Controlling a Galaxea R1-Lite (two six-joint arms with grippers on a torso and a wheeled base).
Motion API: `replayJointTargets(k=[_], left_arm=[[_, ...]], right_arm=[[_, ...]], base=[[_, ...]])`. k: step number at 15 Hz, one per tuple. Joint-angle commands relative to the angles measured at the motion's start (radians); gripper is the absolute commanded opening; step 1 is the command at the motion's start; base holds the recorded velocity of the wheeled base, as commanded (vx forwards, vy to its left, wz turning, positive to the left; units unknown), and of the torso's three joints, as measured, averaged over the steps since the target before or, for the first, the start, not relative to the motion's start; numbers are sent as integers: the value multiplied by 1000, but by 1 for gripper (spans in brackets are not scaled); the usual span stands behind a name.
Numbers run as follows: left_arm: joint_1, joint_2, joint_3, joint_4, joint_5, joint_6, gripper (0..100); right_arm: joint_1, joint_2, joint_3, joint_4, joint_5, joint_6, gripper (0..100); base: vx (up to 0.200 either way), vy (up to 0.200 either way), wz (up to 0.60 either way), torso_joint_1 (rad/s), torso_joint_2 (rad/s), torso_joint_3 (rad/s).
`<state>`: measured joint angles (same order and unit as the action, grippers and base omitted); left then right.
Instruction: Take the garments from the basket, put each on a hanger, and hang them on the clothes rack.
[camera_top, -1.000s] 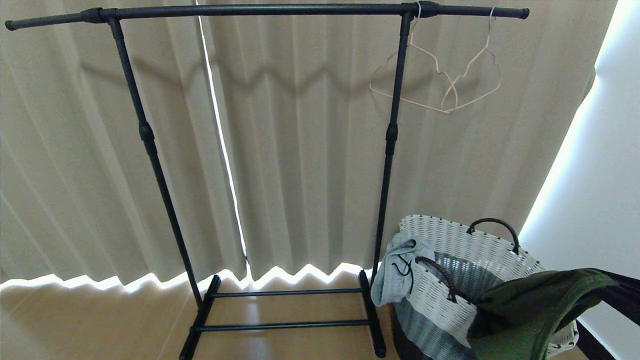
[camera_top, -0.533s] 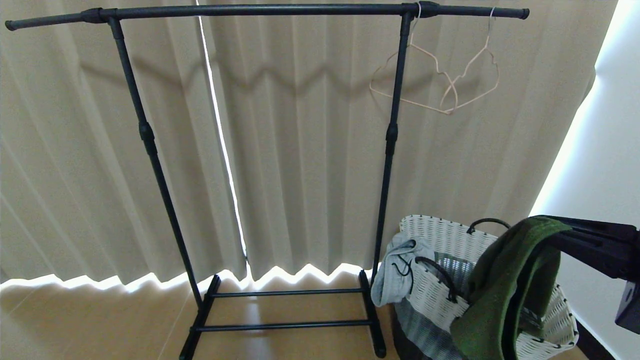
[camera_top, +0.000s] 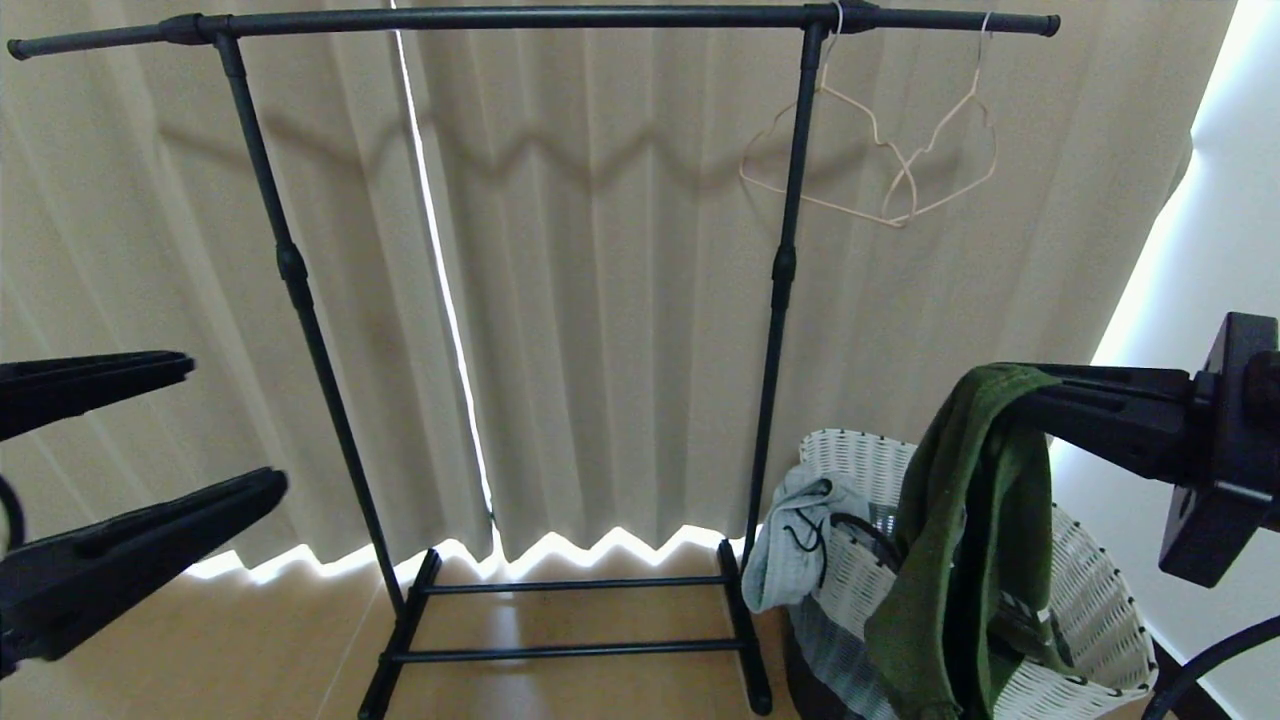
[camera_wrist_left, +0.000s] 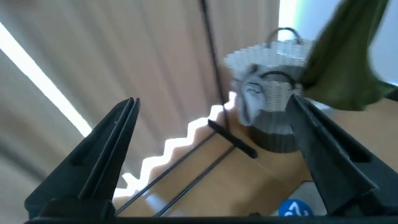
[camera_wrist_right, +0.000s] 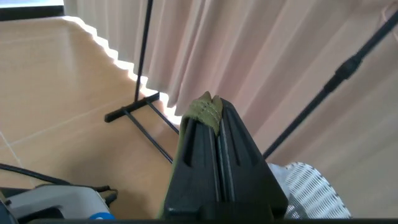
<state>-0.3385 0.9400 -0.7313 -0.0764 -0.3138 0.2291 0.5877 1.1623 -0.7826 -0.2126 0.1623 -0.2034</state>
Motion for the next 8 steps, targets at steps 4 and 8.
replayJointTargets(k=[4, 8], left_arm=[[-499, 454, -63, -276, 363, -100, 100], [-622, 643, -129, -306, 377, -195, 100]], right_arm=[[6, 23, -23, -1, 0, 9, 0], [6, 46, -38, -41, 0, 12, 0]], base=[[0, 0, 0, 0, 0, 0], [0, 0, 0, 0, 0, 0]])
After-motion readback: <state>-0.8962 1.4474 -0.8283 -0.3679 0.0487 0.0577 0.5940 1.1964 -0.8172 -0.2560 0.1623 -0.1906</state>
